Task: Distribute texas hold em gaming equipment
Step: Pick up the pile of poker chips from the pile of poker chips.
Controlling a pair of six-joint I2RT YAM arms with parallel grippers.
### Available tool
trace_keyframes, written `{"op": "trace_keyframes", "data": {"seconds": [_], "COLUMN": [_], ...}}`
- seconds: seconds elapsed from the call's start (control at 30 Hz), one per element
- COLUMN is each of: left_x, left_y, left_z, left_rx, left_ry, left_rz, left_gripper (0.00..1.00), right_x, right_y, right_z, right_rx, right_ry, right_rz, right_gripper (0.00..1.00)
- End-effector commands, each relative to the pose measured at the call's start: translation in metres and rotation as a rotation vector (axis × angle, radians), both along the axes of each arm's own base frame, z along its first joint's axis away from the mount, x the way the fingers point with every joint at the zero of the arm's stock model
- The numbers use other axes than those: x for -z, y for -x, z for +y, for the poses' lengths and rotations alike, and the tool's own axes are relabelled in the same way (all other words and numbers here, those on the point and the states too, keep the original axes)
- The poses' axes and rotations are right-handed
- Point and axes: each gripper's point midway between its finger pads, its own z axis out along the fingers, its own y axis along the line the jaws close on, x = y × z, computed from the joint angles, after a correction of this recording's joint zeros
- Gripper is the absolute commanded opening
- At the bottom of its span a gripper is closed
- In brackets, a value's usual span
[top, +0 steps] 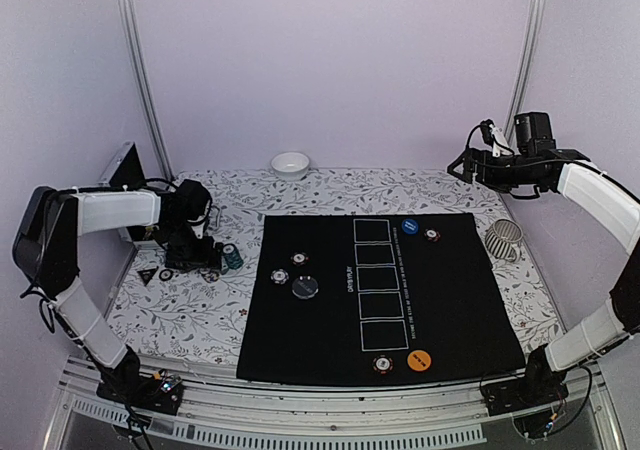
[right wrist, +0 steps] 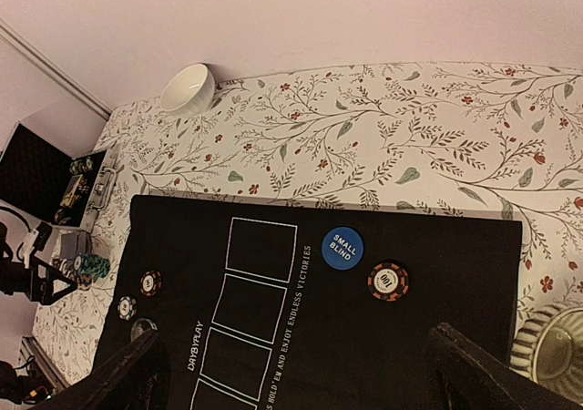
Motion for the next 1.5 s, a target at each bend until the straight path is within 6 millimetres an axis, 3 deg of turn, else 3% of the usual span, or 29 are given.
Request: {"op": "trace_keyframes", "data": {"seconds": [0.0, 0.17, 0.33, 0.5, 0.67, 0.83, 0.93, 1.03, 1.3, 1.37, 1.47], "left_x": [0.009, 0.017, 0.027, 0.032, 0.035, 0.035, 0.034, 0.03, -0.024, -0.042, -0.075], "left_y": [-0.015, -0.016, -0.01, -0.008, -0.006, -0.008, -0.008, -0.006, -0.01, -0.009, -0.007], "left_z": [-0.005, -0.011, -0.011, -0.012, -0.01, -0.011, -0.011, -0.009, 0.003, -0.003, -0.028], "left_rx": [0.017, 0.031, 0.033, 0.034, 0.032, 0.034, 0.042, 0.043, 0.028, 0.058, 0.147], "left_ry": [0.022, 0.043, 0.046, 0.047, 0.04, 0.041, 0.04, 0.028, -0.06, -0.081, -0.095], "left_rz": [-0.032, -0.017, 0.014, 0.027, 0.033, 0.03, 0.028, 0.028, -0.041, -0.062, -0.106], "left_gripper": [0.89, 0.73, 0.71, 0.59, 0.56, 0.33, 0.04, 0.0, 0.0, 0.0, 0.0], "right_x": [-0.002, -0.002, -0.002, 0.001, 0.0, -0.001, -0.001, -0.003, -0.013, -0.019, -0.026], "right_y": [0.0, 0.0, -0.001, -0.001, -0.002, -0.002, -0.001, -0.001, 0.001, 0.002, 0.005], "right_z": [-0.001, -0.002, -0.001, -0.001, -0.001, -0.001, -0.001, -0.001, 0.002, 0.004, 0.006], "right_rx": [-0.004, -0.001, -0.003, -0.004, -0.005, -0.007, -0.004, -0.005, -0.018, -0.024, -0.037], "right_ry": [0.009, 0.012, 0.011, 0.009, 0.009, 0.008, 0.009, 0.008, -0.011, -0.021, -0.042], "right_rz": [-0.022, -0.022, -0.021, -0.013, -0.016, -0.017, -0.017, -0.024, -0.04, -0.049, -0.059], "right_gripper": [0.99, 0.99, 0.99, 0.99, 0.99, 0.99, 0.99, 0.99, 0.99, 0.99, 0.99]}}
